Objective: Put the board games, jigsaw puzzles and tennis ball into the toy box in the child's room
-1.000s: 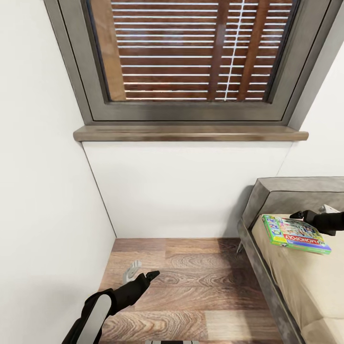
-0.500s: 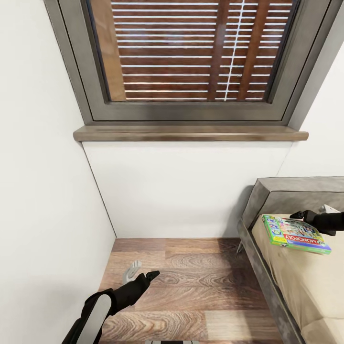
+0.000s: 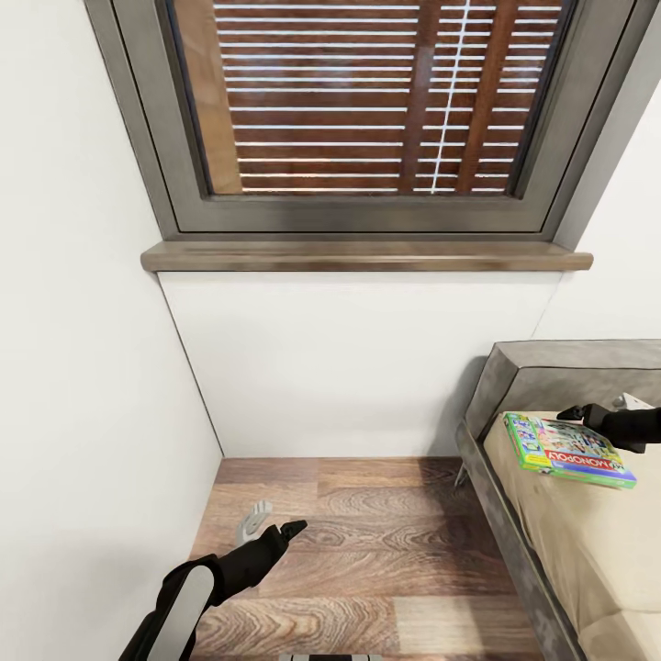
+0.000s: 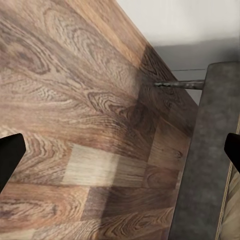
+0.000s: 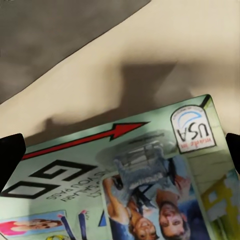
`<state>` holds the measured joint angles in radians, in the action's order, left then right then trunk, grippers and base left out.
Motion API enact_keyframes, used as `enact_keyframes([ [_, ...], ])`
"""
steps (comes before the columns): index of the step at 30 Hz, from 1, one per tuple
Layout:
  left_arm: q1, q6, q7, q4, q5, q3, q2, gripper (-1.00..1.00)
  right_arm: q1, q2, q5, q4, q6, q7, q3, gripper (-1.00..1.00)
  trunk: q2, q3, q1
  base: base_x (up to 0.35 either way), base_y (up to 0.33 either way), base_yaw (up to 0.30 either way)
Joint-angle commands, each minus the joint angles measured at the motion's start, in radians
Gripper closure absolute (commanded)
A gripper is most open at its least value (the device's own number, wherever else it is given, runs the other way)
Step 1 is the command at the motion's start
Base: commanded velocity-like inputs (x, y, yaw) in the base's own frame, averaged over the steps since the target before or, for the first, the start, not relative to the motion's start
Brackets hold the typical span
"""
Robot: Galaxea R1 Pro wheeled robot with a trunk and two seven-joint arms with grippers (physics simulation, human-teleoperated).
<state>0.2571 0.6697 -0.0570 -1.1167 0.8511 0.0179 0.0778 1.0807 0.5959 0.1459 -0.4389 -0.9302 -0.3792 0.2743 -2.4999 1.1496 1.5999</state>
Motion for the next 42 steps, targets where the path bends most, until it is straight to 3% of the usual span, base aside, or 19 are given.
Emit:
enact_keyframes([
  [1,0.001,0.004,-0.003,0.0,-0.001,-0.001,0.0,-1.0,0.0,-0.001,0.021,0.06,-0.007,-0.001,0.005,-1.0,0.0,0.001,0.0,0.0,0.0,0.0],
  [42,0.001,0.005,-0.003,0.0,-0.001,-0.001,0.0,-1.0,-0.001,-0.001,0.022,0.06,-0.007,-0.001,0.005,-1.0,0.0,0.001,0.0,0.0,0.0,0.026],
])
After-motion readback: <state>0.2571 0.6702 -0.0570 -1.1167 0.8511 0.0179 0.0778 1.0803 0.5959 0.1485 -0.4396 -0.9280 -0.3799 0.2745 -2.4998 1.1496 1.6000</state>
